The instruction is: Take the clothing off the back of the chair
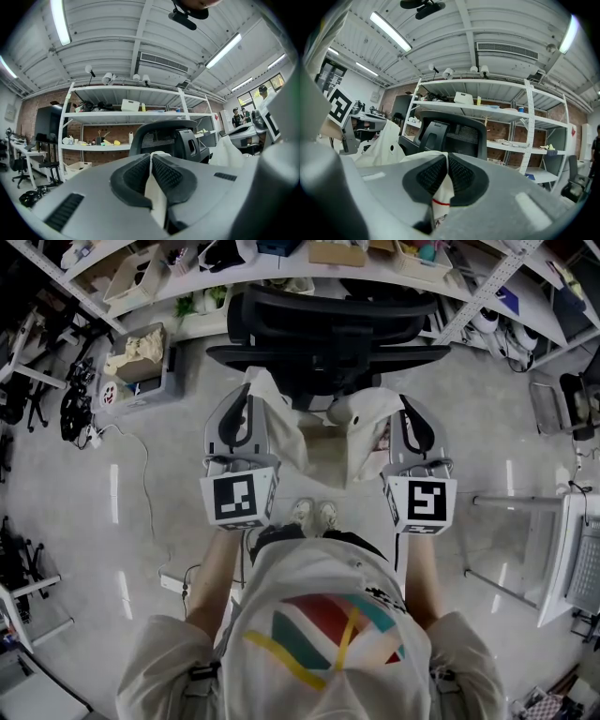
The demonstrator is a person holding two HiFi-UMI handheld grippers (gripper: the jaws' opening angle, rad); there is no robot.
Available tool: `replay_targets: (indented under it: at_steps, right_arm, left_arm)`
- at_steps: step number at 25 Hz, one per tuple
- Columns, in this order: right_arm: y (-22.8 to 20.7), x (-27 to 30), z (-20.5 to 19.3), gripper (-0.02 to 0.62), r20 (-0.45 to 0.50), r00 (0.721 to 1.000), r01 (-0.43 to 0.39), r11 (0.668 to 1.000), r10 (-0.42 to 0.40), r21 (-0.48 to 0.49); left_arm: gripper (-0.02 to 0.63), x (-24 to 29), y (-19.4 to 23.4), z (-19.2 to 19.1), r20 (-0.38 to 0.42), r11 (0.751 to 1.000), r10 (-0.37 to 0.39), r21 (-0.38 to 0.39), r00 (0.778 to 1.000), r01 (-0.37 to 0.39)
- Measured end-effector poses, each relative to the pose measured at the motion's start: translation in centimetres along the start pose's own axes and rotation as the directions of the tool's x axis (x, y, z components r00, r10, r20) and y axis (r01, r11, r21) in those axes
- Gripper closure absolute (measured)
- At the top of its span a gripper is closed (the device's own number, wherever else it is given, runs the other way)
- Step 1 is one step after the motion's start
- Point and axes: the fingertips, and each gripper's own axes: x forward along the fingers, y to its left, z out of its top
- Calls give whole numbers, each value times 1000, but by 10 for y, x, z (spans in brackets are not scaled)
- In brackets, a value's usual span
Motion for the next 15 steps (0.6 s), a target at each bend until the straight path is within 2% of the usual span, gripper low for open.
replay_targets:
  at_steps: [4,15]
  right_arm:
    - [0,0,3,588,2,1000,-8,999,7,33]
    - [-7,-7,1,589,-4,1000,18,1000,-17,24]
  left_arm:
    - [586,-1,-2,2,4,1000,-2,1,1000,2]
    - [586,-6,4,7,12,1000,12,2,1000,-13]
